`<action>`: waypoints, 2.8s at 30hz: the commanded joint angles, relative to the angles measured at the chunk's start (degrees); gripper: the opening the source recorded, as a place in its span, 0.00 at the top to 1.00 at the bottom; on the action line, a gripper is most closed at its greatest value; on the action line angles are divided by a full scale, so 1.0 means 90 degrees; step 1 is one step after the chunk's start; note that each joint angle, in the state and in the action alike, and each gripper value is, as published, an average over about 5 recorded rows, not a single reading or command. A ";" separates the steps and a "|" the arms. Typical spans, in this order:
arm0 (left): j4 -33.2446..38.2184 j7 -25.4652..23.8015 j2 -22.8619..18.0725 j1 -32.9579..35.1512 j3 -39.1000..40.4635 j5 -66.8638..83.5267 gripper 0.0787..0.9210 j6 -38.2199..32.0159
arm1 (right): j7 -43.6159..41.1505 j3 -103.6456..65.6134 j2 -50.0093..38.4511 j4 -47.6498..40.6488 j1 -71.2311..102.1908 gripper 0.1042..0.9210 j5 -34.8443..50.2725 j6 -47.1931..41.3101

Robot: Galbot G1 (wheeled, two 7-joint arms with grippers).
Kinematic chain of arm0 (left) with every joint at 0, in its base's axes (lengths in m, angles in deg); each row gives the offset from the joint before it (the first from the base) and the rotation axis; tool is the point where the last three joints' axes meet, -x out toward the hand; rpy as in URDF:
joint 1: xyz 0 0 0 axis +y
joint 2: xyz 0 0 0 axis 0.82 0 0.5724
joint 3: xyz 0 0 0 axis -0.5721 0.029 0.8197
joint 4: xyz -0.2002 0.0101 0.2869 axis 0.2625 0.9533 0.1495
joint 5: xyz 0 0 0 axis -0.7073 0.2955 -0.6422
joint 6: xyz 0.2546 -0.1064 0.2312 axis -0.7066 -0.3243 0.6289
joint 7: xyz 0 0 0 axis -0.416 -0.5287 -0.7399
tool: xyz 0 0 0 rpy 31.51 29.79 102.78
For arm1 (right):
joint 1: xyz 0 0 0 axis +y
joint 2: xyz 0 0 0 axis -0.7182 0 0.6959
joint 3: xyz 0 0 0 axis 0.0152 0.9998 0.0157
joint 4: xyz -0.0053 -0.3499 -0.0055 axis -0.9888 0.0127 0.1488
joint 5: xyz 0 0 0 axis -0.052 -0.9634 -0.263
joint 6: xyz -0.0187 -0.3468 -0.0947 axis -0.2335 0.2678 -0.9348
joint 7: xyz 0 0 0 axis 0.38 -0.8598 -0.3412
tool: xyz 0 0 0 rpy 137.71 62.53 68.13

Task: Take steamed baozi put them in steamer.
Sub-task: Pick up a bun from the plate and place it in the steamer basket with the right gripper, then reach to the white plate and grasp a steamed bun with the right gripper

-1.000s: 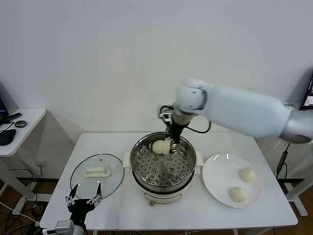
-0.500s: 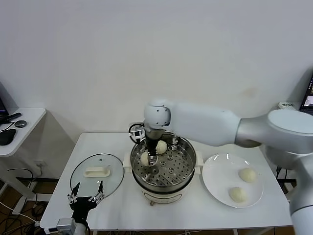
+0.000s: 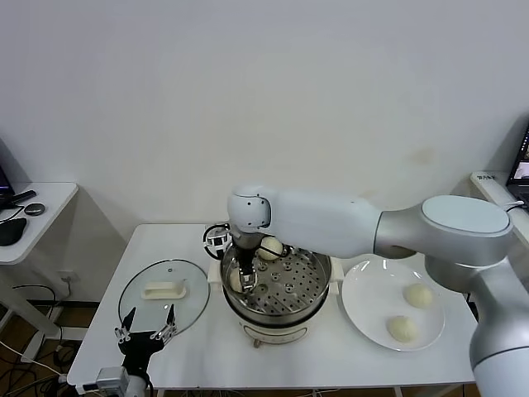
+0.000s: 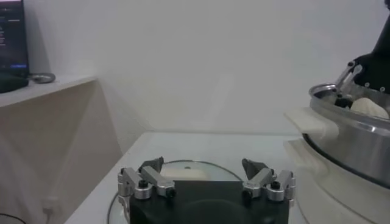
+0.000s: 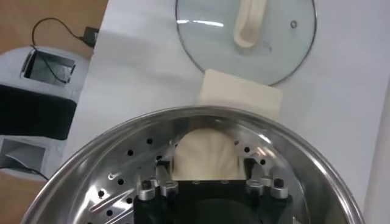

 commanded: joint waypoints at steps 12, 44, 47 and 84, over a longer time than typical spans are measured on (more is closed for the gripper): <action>-0.0123 -0.0045 0.0037 0.0096 -0.0095 0.0248 0.12 0.0021 | -0.1021 -0.1603 -0.4573 0.2564 -0.0598 0.12 -0.1225 0.1419; -0.0300 -0.0025 -0.0064 0.0329 -0.0257 0.0196 0.12 -0.0002 | -0.1599 -0.4174 -0.5756 0.1566 0.4438 0.12 -0.3555 0.3090; -0.0351 -0.0026 -0.0071 0.0308 -0.0249 0.0189 0.12 -0.0002 | -0.1576 -0.4245 -0.5692 0.1533 0.4587 0.12 -0.3610 0.3097; -0.0442 -0.0032 -0.0110 0.0281 -0.0200 0.0170 0.12 -0.0004 | -0.1274 -0.4267 -0.5225 0.1092 0.4797 0.12 -0.3897 0.3065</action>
